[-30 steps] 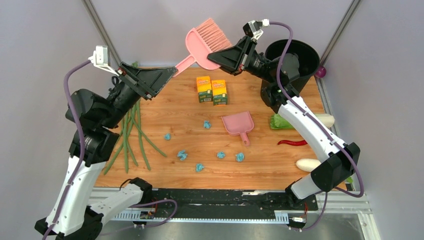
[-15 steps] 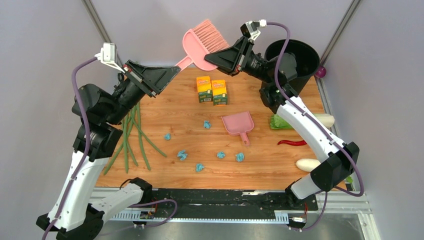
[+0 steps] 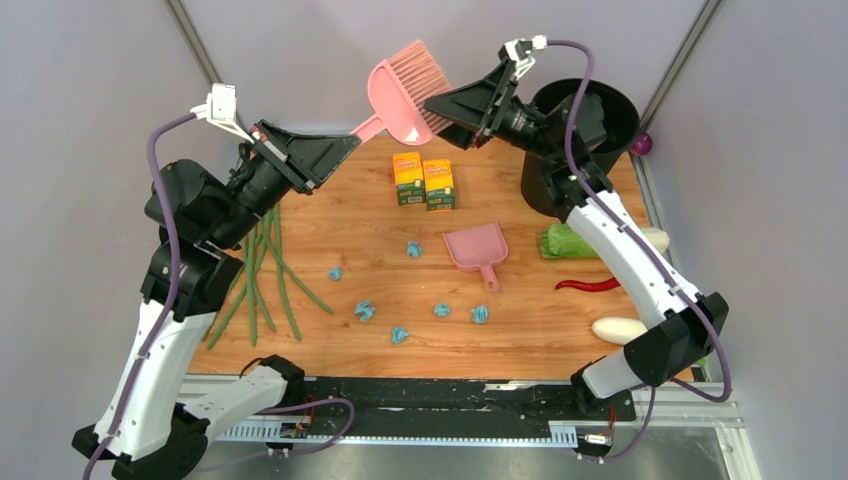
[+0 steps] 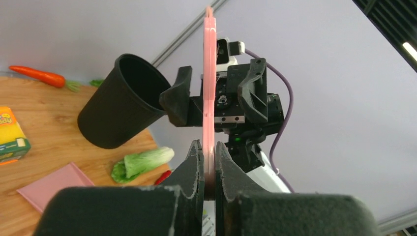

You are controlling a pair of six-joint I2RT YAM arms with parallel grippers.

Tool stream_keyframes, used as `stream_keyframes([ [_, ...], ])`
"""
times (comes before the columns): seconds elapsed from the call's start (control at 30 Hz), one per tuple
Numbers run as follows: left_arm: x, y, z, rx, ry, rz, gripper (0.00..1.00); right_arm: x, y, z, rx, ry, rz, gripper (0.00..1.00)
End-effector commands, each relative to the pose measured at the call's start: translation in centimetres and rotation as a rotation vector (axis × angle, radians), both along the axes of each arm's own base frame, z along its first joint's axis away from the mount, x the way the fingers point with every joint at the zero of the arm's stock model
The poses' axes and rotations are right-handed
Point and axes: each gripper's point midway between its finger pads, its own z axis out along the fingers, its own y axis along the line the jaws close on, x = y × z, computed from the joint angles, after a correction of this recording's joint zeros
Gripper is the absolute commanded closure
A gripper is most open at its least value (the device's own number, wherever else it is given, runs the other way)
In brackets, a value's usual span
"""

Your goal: Sweep away the paper scraps from the table

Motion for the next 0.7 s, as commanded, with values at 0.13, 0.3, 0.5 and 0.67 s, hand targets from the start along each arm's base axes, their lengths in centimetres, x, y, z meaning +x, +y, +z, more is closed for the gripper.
stream_keyframes([
  [0.13,-0.5,3.7,-1.3,0.144,0.058,0.183,1.0,1.6,-7.4,-2.3,-0.164,0.014,-0.166,0.0],
  [0.3,-0.1,6.0,-6.5,0.332,0.233,0.289,1.0,3.2,-9.0,-6.9,-0.418,0.05,-0.254,0.0],
  [0.5,-0.8,8.6,-12.0,0.496,0.386,0.378,1.0,4.9,-14.2,-17.9,-0.884,0.303,-0.501,0.07],
  [0.67,-1.6,9.5,-16.2,0.582,0.477,0.381,1.0,2.2,-14.6,-25.7,-1.198,0.329,-0.474,0.1],
])
